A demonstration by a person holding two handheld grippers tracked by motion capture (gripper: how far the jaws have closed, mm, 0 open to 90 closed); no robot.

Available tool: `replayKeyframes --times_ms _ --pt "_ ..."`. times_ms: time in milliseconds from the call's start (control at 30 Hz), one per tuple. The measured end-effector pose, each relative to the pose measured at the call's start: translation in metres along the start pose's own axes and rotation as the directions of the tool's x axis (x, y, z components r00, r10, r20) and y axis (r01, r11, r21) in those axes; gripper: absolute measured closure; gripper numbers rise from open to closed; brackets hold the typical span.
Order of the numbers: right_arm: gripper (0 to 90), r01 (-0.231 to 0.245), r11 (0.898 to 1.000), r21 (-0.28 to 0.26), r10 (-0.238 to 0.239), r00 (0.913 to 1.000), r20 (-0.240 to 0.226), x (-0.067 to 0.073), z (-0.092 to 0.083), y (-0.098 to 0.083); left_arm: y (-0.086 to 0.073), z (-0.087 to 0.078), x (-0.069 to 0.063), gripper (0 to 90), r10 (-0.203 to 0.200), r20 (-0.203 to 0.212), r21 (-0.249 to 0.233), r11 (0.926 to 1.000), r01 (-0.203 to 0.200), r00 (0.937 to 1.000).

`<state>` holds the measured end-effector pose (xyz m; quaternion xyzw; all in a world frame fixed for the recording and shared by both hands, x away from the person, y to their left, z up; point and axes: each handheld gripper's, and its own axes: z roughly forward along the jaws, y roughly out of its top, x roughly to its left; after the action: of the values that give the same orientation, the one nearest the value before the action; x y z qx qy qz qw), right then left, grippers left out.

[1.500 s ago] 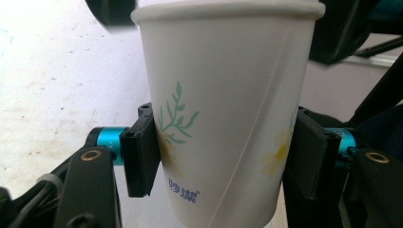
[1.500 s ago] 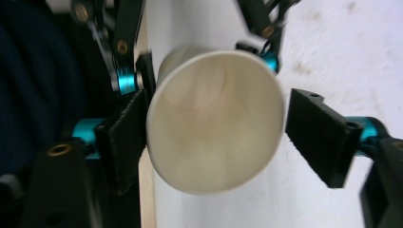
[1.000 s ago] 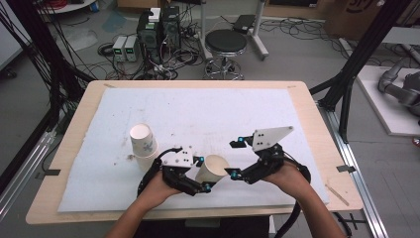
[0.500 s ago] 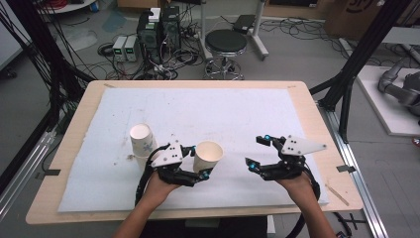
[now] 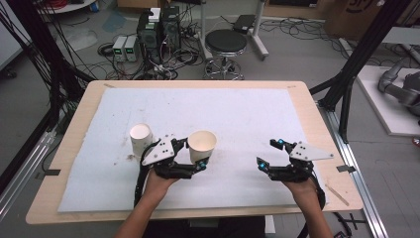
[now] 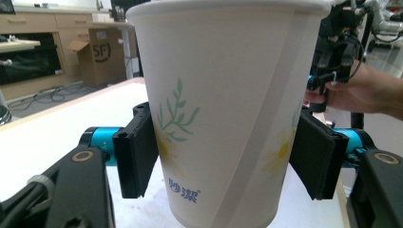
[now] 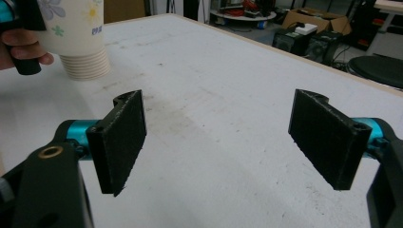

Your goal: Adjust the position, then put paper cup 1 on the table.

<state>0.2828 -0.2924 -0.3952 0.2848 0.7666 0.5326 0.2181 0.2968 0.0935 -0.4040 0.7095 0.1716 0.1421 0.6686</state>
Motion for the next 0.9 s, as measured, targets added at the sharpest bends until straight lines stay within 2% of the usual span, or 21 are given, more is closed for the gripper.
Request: replayKeyframes --times_ms 167,600,833,900 --pt "20.9 0.001 1.0 0.0 -0.001 0.9999 0.012 0.0 -0.001 0.001 0.0 0.001 0.0 31.3 0.01 -0.011 0.003 0.9999 -0.01 0.9999" --pt "21.0 0.003 1.0 -0.01 -0.003 0.9995 0.031 -0.002 -0.007 -0.002 0.007 0.011 0.005 31.1 0.018 -0.041 -0.033 0.9993 -0.019 0.999" --pt "21.1 -0.001 1.0 -0.022 0.002 0.9992 0.039 -0.003 -0.009 -0.001 0.017 0.027 0.017 31.2 0.023 -0.113 -0.035 0.999 -0.027 0.9933" --pt "21.1 0.004 1.0 -0.02 -0.004 0.9993 0.037 -0.004 -0.008 -0.001 0.019 0.034 0.021 31.2 0.021 -0.122 -0.034 0.9991 -0.025 0.9923"
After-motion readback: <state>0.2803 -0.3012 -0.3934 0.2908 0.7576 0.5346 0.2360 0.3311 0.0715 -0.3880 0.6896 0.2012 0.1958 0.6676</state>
